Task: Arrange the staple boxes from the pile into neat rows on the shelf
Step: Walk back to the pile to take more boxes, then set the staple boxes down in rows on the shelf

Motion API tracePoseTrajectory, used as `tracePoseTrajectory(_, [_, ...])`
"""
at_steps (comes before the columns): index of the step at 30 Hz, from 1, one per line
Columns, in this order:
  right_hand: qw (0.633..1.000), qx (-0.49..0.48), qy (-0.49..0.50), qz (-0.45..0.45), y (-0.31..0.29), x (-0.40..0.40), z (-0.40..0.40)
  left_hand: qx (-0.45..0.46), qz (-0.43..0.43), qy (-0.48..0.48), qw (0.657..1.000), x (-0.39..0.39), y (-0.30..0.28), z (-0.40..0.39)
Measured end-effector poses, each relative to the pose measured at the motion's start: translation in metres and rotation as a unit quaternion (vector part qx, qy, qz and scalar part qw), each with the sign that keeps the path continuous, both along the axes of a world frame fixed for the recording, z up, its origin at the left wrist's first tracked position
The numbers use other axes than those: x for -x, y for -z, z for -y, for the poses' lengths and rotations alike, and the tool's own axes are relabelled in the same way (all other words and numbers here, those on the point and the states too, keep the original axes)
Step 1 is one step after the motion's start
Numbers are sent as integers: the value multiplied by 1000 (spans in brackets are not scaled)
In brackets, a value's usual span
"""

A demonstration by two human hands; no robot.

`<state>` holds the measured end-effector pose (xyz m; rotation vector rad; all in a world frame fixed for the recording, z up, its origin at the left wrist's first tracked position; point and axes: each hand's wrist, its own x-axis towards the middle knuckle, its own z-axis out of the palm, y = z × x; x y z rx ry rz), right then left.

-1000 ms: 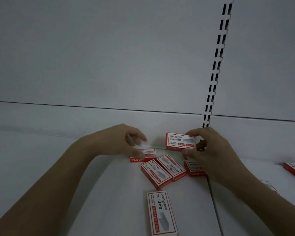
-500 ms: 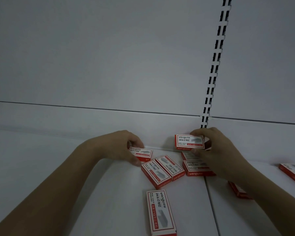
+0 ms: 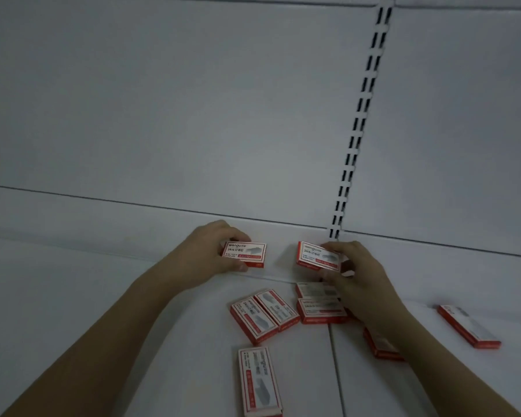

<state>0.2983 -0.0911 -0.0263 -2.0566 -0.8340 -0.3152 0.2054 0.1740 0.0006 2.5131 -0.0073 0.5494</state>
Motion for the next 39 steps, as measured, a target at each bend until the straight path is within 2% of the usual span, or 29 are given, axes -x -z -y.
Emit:
tracePoseTrajectory(3, [999, 29, 12, 15, -7, 3, 9, 62, 16, 5, 998, 3, 0, 29])
tracePoseTrajectory(6, [999, 33, 23, -6, -16, 7, 19, 27, 15, -4, 1000, 3, -8, 50])
tracePoseTrajectory(11, [998, 38, 43, 25, -28, 16, 72, 41, 28, -8, 999, 10, -31, 96])
tracePoseTrajectory(16, [994, 47, 91, 25, -57, 39, 178, 43, 33, 16, 998, 22, -51, 188])
tracePoseTrajectory(24, [983, 68, 164, 47, -97, 100, 397, 48, 54, 120, 990, 39, -82, 395])
tracePoseTrajectory(29, [970, 82, 224, 38, -101, 133, 516, 28, 52, 184, 981, 37, -83, 516])
tracePoseTrajectory(39, [932, 79, 352, 26, -89, 164, 715, 45, 18, 313, 949, 5, -75, 741])
